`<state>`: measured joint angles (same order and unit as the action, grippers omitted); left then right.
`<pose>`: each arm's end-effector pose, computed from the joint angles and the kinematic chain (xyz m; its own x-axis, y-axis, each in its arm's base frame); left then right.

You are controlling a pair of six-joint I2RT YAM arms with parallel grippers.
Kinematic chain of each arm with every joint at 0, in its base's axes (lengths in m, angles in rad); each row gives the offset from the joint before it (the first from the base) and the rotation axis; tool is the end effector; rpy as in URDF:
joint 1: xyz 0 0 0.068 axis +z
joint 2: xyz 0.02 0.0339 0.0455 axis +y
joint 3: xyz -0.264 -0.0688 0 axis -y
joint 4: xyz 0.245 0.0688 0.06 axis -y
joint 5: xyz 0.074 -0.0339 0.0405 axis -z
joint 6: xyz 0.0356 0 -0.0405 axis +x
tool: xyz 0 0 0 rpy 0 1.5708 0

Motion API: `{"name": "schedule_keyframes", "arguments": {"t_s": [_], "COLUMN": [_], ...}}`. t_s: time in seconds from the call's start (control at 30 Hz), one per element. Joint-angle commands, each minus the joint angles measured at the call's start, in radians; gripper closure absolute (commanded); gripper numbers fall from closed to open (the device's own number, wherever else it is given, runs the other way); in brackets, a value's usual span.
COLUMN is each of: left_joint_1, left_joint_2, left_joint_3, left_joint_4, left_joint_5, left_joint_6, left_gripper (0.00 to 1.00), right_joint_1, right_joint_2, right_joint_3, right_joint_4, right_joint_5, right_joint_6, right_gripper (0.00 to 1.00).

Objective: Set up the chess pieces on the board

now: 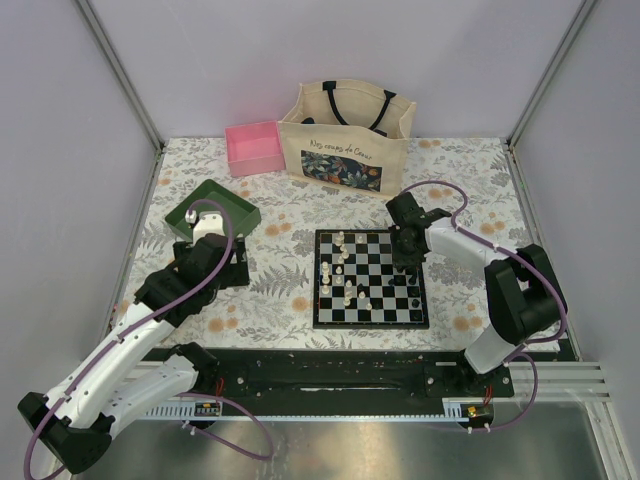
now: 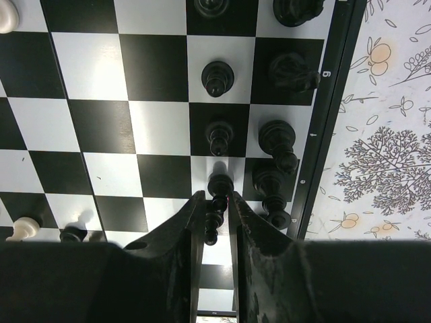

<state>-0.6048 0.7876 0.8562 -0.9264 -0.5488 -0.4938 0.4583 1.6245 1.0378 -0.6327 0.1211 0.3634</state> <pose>0.1276 -0.0656 0.2983 -0.6448 -0.0459 -0.7630 -0.1149 0.9927 0.0374 0.2791 0.1329 0.1888 -0.9299 -0.0653 -0.3620 -0.0764 0.9969 0.0163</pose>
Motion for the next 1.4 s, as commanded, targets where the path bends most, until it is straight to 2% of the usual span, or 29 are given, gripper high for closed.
{"name": "schedule_keyframes", "arguments": {"t_s": [0.0, 0.23, 0.47, 1.37], "left_joint_1": [0.004, 0.004, 0.004, 0.004], "left_joint_2": [0.001, 0.002, 0.002, 0.002], "left_joint_3": [0.026, 0.026, 0.026, 0.027], "left_joint_4": [0.027, 0.026, 0.029, 0.026], "left_joint_5": [0.012, 0.012, 0.012, 0.012], "left_joint_6": [0.012, 0.012, 0.012, 0.012], "left_gripper": [0.01, 0.01, 0.01, 0.01], "right_joint_1": [0.014, 0.014, 0.043, 0.066], "right_joint_2": [-0.008, -0.106, -0.153, -0.052], "right_joint_3": [0.044, 0.039, -0.01, -0.047], "right_joint_4": [-0.008, -0.042, -0.044, -0.027], "right_joint_5": [0.006, 0.005, -0.008, 0.02], "right_joint_6": [0.0, -0.012, 0.009, 0.017], "right_gripper": [0.69, 0.63, 0.64, 0.72]}}
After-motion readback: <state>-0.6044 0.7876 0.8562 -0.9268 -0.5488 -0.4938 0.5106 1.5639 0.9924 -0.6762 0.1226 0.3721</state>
